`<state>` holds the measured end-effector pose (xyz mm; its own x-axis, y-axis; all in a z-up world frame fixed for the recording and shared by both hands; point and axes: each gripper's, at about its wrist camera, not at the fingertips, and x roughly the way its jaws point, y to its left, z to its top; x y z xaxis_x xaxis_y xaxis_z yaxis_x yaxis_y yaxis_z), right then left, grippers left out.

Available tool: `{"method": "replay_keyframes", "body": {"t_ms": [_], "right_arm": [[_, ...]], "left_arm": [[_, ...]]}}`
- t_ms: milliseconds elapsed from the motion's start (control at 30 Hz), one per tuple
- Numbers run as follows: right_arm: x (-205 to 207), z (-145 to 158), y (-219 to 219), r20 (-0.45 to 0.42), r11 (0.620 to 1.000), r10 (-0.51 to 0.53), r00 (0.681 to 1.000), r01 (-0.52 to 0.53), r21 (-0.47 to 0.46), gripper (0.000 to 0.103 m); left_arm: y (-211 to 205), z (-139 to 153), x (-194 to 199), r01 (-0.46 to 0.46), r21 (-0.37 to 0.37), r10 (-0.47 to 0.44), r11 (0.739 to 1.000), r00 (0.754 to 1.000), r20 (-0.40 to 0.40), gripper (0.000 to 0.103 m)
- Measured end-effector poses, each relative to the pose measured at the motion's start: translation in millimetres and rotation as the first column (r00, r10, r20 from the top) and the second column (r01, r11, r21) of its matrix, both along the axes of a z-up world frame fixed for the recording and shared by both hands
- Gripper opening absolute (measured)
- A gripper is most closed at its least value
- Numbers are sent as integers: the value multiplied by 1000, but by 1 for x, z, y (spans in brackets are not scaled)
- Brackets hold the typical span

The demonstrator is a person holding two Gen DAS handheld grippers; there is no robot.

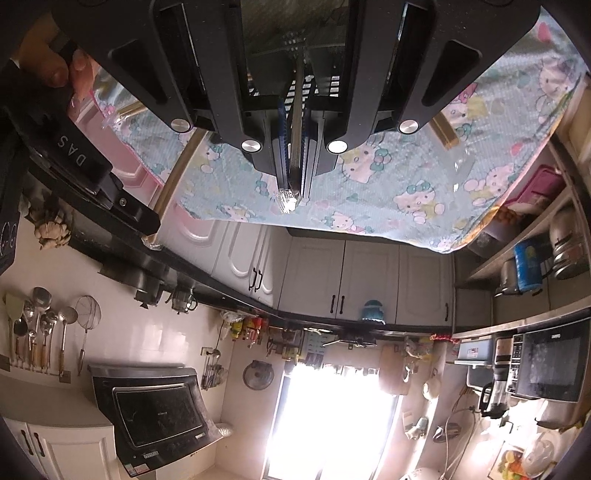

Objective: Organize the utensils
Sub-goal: 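Lower both held chopsticks down into the caddy compartments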

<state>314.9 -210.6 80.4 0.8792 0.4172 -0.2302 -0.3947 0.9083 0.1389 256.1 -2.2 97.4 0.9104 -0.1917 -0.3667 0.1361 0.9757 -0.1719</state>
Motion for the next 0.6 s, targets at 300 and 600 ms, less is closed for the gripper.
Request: {"method": "replay_keyframes", "body": {"t_ms": [300,600], "right_arm": [[-3,-10,-2,-68,1000,14,998,-13,11,6],[-9,-18,-7,-124,999,28,992,-24,33,6]], "left_arm": [[1,-3,-4,1,1,-1,1000,1000,-13,2],[3,-4,-7,-2,-3,2,1000,999,-36,4]]}}
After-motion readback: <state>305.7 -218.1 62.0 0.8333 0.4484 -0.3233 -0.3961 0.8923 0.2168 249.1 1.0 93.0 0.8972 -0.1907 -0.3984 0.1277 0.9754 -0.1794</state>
